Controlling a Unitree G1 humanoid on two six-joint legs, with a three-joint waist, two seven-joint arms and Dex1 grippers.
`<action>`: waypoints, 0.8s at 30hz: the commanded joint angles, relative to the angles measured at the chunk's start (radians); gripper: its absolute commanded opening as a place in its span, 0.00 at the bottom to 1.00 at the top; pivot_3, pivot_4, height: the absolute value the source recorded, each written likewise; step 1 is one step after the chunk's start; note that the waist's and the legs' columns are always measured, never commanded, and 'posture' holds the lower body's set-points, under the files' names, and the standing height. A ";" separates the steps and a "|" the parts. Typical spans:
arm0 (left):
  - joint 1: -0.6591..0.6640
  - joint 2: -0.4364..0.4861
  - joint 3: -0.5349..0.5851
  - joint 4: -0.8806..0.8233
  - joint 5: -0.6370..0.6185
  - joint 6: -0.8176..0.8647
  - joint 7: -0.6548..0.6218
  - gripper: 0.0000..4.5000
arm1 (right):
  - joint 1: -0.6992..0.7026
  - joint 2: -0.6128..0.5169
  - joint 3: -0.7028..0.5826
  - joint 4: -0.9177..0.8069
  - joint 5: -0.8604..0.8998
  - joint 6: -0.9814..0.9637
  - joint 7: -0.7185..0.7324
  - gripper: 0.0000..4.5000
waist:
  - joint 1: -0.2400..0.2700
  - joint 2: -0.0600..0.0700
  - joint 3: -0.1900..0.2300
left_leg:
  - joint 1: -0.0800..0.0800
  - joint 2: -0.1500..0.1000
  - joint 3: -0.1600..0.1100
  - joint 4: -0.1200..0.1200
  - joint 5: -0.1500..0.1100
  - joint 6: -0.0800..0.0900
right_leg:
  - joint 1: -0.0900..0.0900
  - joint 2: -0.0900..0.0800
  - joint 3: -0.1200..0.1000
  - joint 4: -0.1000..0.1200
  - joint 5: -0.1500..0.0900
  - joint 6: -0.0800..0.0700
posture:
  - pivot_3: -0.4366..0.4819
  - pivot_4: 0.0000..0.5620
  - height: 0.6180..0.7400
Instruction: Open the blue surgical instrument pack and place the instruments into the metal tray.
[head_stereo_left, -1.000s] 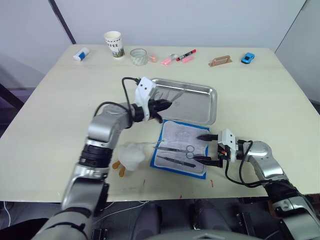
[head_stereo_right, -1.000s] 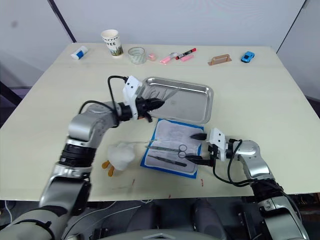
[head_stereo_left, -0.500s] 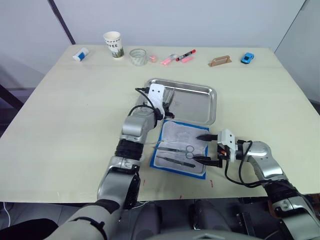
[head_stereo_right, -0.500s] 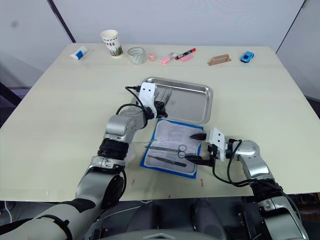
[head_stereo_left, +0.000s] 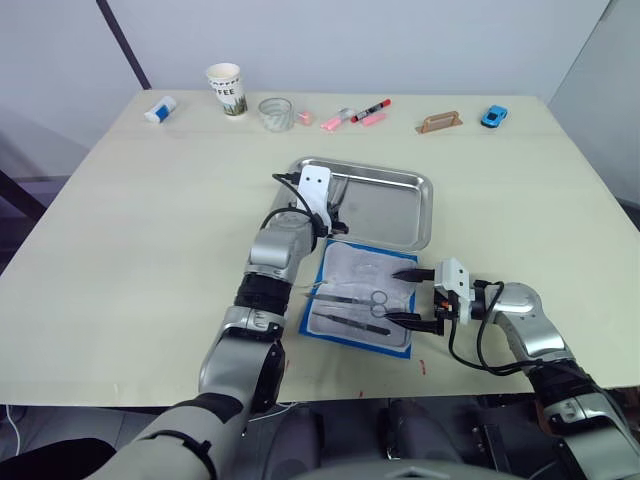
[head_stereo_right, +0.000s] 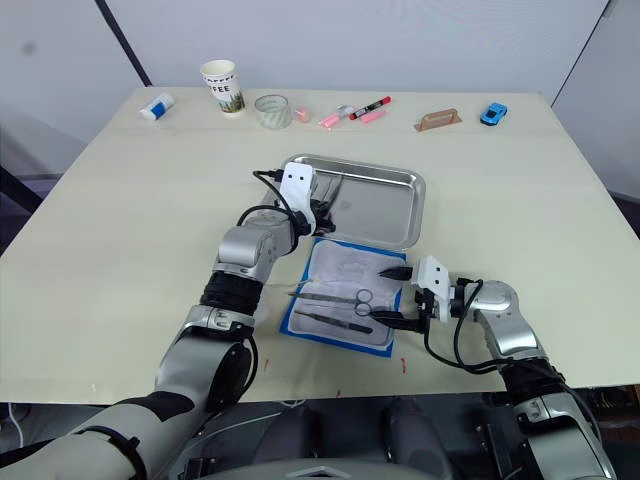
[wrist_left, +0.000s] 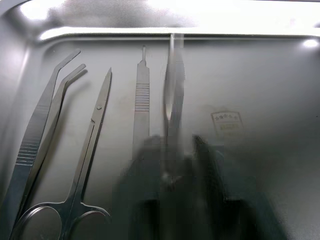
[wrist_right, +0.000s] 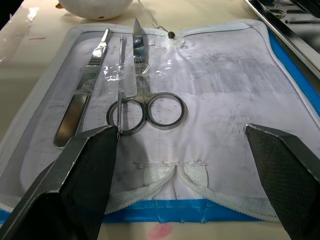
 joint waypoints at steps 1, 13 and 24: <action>-0.008 0.002 0.000 -0.057 0.008 0.008 -0.001 0.42 | 0.044 0.021 0.072 0.086 -0.064 0.041 -0.021 0.98 | 0.000 0.000 0.000 | 0.000 0.000 0.000 0.000 0.000 0.000 | 0.000 0.000 0.000 0.000 0.000 0.000 | 0.48 0.27 0.88; 0.073 0.114 -0.003 -0.353 -0.090 0.041 -0.227 0.42 | 0.037 0.028 0.067 0.099 -0.065 0.036 -0.020 0.98 | -0.009 0.000 0.000 | 0.001 0.001 0.000 -0.001 0.001 -0.002 | 0.000 0.000 0.000 0.000 0.000 0.000 | 0.48 0.27 0.88; 0.189 0.437 -0.041 -0.259 -0.227 -0.368 -1.022 0.42 | 0.024 0.026 0.061 0.109 -0.062 0.036 -0.005 0.98 | -0.018 0.000 0.000 | 0.001 0.001 0.002 -0.003 0.002 -0.003 | 0.000 0.000 -0.002 0.000 -0.001 -0.002 | 0.48 0.27 0.88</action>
